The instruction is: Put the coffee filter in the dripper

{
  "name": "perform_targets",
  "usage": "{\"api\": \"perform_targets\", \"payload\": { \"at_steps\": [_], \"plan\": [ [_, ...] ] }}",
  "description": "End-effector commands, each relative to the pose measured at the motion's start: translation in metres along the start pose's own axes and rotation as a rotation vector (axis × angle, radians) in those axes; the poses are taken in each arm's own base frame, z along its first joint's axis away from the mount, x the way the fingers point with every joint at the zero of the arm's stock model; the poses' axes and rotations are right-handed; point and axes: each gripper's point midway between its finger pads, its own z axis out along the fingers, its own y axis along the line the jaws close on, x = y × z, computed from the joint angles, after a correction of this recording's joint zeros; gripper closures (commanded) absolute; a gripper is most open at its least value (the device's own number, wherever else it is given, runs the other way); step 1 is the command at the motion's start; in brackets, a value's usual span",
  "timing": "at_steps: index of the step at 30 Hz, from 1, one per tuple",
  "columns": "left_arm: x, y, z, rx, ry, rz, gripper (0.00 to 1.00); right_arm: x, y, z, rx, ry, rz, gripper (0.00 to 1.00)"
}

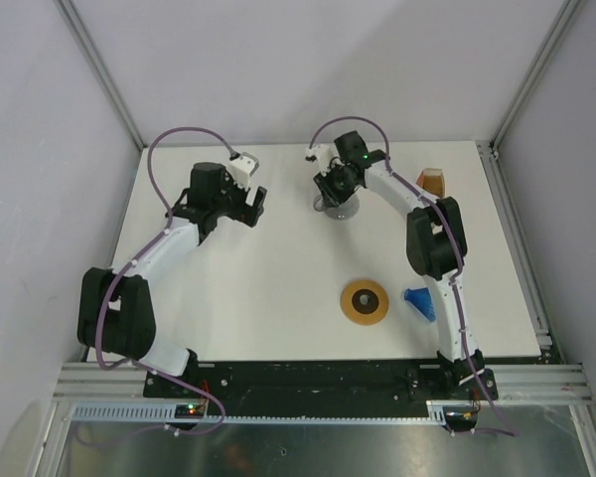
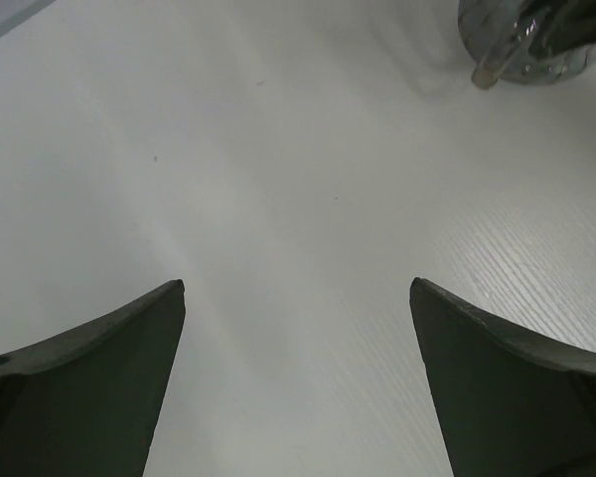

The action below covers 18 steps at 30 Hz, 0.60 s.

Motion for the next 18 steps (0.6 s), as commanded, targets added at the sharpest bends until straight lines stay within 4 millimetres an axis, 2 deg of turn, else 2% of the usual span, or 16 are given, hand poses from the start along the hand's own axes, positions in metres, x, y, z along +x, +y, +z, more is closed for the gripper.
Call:
{"api": "perform_targets", "payload": {
  "at_steps": [1, 10, 18],
  "plan": [
    [-0.011, 0.008, -0.013, -0.033, -0.043, 0.022, 0.00, -0.029, 0.043, -0.018, 0.034, -0.058, 0.018, 0.66],
    [-0.011, 0.008, -0.020, -0.036, -0.054, 0.012, 0.00, -0.030, 0.108, -0.013, 0.120, -0.033, 0.192, 0.66],
    [-0.012, 0.008, -0.025, -0.042, -0.063, 0.011, 0.00, -0.034, 0.164, -0.004, 0.085, -0.057, 0.200, 0.65]
  ]
}}
